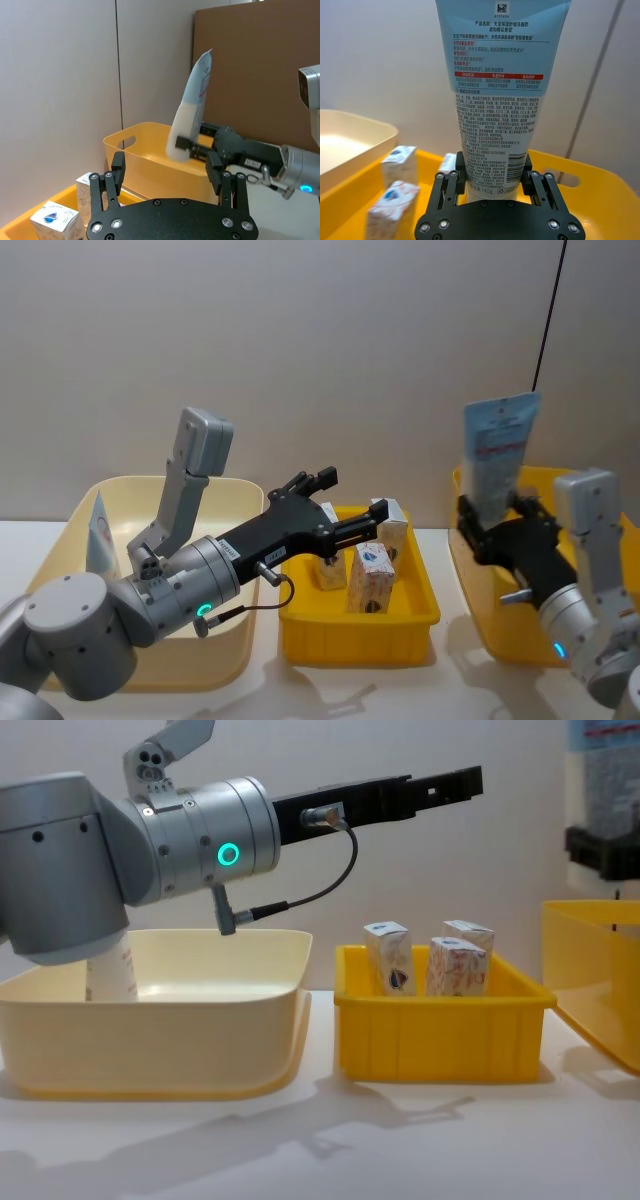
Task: Bimanual collaborative sorting of washing and personal care products
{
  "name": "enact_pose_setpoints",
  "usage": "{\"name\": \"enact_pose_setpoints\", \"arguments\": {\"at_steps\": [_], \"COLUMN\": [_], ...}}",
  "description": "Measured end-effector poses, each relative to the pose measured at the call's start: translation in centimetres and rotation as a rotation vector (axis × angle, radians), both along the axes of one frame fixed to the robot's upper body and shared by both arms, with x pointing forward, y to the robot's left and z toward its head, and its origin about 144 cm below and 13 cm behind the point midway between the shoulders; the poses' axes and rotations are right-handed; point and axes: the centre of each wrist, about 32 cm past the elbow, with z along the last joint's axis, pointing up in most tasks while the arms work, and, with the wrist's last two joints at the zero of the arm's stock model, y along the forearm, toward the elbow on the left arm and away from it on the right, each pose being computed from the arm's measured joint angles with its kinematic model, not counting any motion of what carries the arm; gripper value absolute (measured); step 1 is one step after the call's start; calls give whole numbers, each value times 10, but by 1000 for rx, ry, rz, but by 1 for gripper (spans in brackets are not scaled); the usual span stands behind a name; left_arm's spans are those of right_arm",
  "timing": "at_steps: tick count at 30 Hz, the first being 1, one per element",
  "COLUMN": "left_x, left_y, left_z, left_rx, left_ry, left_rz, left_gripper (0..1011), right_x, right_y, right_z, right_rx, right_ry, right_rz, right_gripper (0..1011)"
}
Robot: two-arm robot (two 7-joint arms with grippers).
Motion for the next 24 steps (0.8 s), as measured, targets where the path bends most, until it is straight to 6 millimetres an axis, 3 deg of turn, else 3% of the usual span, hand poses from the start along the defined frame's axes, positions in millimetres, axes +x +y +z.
{"name": "enact_pose_setpoints", "arguments": {"at_steps": [14, 24], "left_x": [0, 0], "left_y": [0, 0], "left_z": [0, 0], "left_rx": [0, 0], "left_ry": [0, 0], "left_rz": [0, 0], "left_gripper": [1000, 1000], "right_x": [9, 16], "right_y": [-21, -33], "right_z": [8, 9], "right_rx": [7, -54], "right_ry": [-72, -28], "right_rz": [-221, -339], "right_gripper": [603, 603]}}
